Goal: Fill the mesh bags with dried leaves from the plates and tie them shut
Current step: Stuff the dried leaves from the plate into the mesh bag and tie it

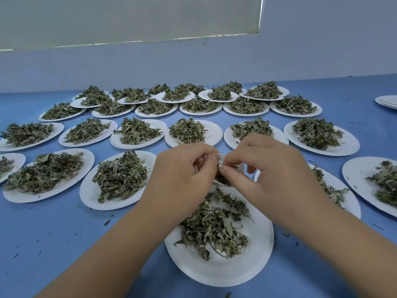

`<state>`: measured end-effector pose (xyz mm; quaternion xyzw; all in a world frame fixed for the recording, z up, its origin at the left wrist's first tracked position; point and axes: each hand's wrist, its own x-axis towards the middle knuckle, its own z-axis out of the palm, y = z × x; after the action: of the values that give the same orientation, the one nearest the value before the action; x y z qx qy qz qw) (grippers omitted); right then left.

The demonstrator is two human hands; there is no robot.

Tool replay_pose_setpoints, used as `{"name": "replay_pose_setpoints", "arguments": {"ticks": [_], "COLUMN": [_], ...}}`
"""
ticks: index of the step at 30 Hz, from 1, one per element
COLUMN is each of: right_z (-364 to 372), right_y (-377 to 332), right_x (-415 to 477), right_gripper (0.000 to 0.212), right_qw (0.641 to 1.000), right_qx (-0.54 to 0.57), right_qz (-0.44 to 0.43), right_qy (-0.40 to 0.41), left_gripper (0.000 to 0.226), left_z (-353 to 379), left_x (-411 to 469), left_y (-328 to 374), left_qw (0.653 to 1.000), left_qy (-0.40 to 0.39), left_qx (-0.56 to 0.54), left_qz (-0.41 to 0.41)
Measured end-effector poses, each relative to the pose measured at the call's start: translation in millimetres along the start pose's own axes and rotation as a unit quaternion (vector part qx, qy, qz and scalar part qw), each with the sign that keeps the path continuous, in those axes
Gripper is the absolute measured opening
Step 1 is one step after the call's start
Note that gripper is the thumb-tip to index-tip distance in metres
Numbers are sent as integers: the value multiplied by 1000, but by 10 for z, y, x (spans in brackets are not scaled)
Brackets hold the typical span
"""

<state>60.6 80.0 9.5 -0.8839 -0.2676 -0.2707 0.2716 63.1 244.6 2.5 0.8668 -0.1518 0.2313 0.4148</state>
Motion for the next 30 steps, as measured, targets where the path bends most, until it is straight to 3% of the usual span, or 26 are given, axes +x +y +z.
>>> {"name": "replay_pose_setpoints", "arguments": {"ticks": [5,13,19,26,30], "right_z": [-170,-32,-129,-40,-175], "right_y": [81,43,73,28,73], "right_x": [-40,3,-27,-4,-31], "right_gripper": [22,51,33,46,30], "right_qw": [995,969,989,970,993], "right_qx": [-1,-100,-29,-92,27], "right_qz": [-95,-100,-107,-83,-42], "right_qy": [-33,-202,-95,-211,-103], "left_gripper": [23,16,19,19,18], "left_z": [-35,7,-53,-4,-78], "left_x": [24,-8,36,3,40], "left_y": [-23,16,-19,27,-22], "left_qw": [997,1000,997,997,996], "left_qy": [15,-7,11,-35,-4], "left_qx": [-56,-26,-62,-52,-74], "left_qz": [-48,-5,-35,-39,-51]}}
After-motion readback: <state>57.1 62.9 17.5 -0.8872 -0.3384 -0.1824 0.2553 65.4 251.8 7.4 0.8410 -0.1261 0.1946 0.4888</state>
